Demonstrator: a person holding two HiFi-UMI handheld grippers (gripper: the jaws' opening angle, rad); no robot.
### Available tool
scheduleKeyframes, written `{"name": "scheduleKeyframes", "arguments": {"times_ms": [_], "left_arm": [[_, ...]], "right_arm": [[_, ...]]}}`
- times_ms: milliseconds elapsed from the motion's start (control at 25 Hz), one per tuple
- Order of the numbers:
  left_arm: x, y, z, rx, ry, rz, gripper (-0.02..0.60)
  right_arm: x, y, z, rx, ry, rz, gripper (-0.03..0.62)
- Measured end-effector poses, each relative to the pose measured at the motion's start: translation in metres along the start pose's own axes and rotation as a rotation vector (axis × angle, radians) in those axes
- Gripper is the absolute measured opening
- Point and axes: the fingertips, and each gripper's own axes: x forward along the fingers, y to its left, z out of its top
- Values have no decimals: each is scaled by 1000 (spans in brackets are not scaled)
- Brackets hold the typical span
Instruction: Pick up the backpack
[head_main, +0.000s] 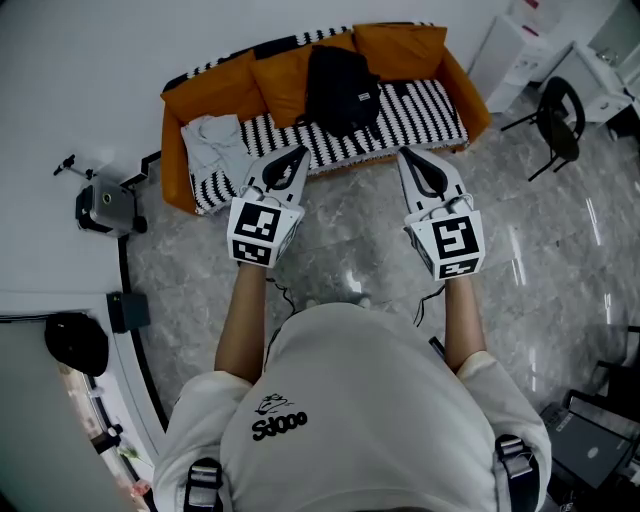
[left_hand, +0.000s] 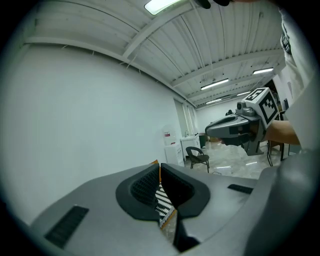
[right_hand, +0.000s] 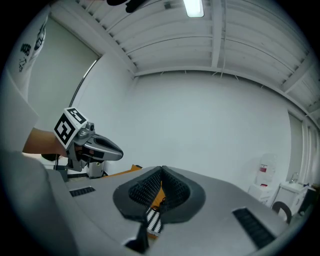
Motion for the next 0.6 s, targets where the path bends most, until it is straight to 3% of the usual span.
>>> {"name": "scheduleKeyframes", "arguments": {"times_ms": [600], "left_arm": [[-12,-1,-8,-12,15,-17,28]], "right_arm": [[6,6,-5,72,22,24,34]]}}
